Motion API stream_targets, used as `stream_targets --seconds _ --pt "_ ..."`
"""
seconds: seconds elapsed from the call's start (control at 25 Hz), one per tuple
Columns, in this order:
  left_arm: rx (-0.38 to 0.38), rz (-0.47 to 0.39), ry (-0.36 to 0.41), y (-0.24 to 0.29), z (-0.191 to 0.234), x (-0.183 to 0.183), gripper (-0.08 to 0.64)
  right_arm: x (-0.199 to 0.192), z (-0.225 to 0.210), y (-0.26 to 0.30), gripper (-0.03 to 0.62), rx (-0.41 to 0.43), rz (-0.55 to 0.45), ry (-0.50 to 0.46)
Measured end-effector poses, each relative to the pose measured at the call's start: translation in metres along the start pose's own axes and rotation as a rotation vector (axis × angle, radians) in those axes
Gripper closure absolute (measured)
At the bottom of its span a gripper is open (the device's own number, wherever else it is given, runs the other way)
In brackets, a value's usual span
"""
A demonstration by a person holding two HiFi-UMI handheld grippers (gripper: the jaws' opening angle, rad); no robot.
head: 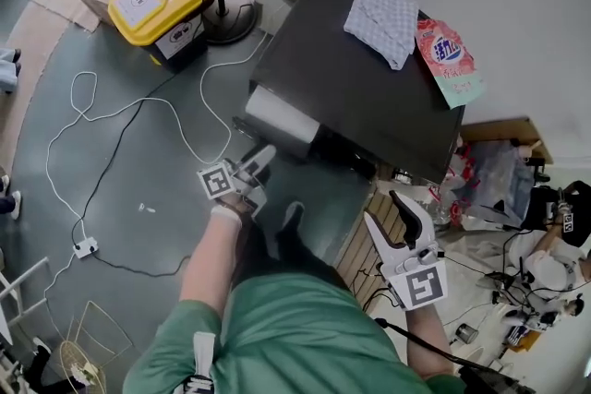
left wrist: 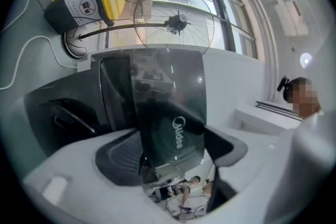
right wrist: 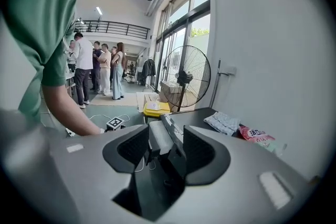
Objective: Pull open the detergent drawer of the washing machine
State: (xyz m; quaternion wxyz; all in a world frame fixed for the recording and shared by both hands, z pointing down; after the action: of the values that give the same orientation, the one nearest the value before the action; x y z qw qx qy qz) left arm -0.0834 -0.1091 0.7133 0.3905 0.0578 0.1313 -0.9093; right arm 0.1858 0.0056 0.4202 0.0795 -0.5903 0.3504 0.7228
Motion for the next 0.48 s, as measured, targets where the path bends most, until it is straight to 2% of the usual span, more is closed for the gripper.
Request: stream_targets --seconds 0.2,0.48 --pt "0.000 0.017 0.002 -0.030 -0.011 -0.008 0.193 0.010 0.007 0.004 0.388 0.035 -0.023 -0.030" --pt "0.001 -0.022 0.013 -0.059 -0.023 -0.023 0.192 0.012 0.014 0.005 0.388 0.094 -0.030 -0.058"
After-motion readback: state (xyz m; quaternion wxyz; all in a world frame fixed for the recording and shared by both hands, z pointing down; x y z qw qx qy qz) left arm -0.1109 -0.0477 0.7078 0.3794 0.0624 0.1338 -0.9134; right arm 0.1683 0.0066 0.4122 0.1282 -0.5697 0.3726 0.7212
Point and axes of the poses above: the fingertips, and each gripper's own axes: y forward along the fingers, z to its left, x out of its top, the point moved 9 cm from there along -y, backward along the fingers, and after that the axes turned 4 degrees about y, right-handed, at the moved point
